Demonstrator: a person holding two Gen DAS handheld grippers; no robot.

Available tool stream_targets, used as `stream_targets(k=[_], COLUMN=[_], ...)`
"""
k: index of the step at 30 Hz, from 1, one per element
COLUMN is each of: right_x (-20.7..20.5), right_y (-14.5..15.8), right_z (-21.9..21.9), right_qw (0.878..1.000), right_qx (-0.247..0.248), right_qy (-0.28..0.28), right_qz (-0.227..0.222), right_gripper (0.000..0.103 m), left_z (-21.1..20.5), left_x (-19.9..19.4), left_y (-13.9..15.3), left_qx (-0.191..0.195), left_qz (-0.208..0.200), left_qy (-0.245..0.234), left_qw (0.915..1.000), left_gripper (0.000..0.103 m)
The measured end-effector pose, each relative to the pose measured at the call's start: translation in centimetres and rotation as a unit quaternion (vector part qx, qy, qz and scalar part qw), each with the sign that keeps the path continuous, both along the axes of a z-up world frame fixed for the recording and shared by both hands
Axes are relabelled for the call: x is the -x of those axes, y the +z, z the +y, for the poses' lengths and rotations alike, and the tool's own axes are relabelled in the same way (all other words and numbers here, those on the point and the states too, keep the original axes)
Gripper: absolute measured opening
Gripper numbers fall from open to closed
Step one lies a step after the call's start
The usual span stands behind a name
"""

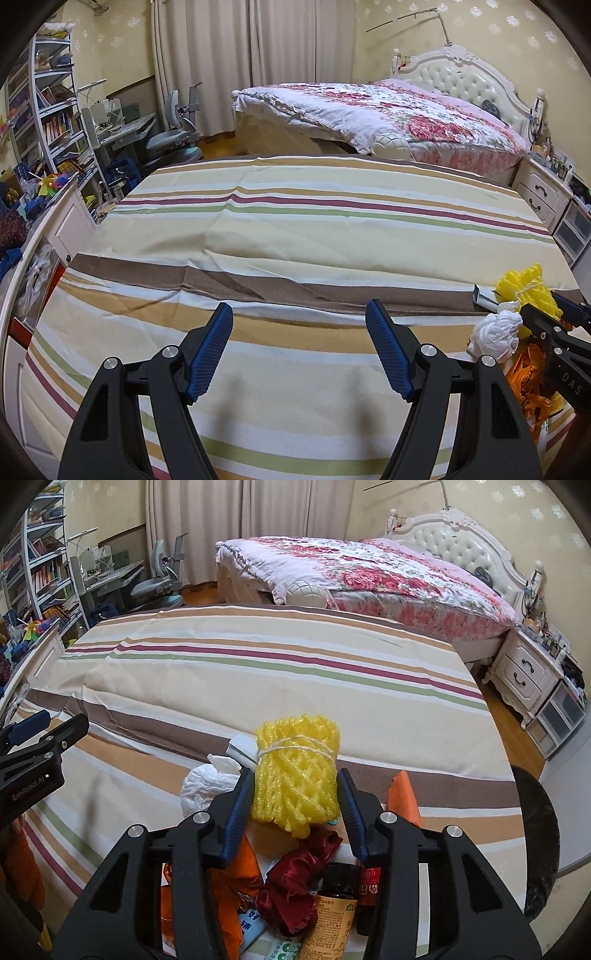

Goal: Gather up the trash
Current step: 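Move both open tools back to the trash on the sheet, then grasp the yellow foam fruit net with the right tool while the left tool grasps the white tissue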

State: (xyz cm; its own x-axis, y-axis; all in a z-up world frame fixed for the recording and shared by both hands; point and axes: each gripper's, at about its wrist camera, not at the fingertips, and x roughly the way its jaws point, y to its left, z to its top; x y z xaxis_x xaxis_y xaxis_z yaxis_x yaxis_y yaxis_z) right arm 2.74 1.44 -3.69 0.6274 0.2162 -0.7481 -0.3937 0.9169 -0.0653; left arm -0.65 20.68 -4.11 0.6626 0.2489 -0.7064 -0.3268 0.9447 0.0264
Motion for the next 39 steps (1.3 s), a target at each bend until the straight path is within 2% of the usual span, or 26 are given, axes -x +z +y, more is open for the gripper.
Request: stream_targets(k=[7, 18, 27, 36, 39], right_x=[0.3, -0.3, -0.8, -0.6, -0.6], right_y=[1.4, 3.9, 2.4, 1.0, 0.7], right_z=[-1.0, -7.4, -13.7, -15.6, -15.8], right_qw=[1.000, 0.994, 0.987, 0.985, 0.985], right_qx=[-0.012, -0.019, -0.033, -0.051, -0.054], right_qy=[-0.010, -0.085, -0.149, -0.159, -0.159], right_qz=[-0.021, -0.066, -0.055, -0.043, -0.040], right_gripper=[0.039, 0.039, 0.039, 0.039, 0.039], left_z=[-1.8, -6.8, -10.3, -12.1, -12.2], left_x=[-0.2, -1.2, -2.1, -3.3, -3.7], left_y=[-0.1, 0.7, 0.8, -0.2, -0.7], left_qx=[-0.001, -0.006, -0.014, -0.015, -0.007], left_qz=[0.003, -0.001, 0.005, 0.028, 0.040], left_qy=[-0.020, -0.074, -0.110, -0.133, -0.140], left_qw=[0.9998, 0.9973, 0.9938, 0.9906, 0.9894], left_gripper=[0.072, 0.072, 0.072, 0.072, 0.062])
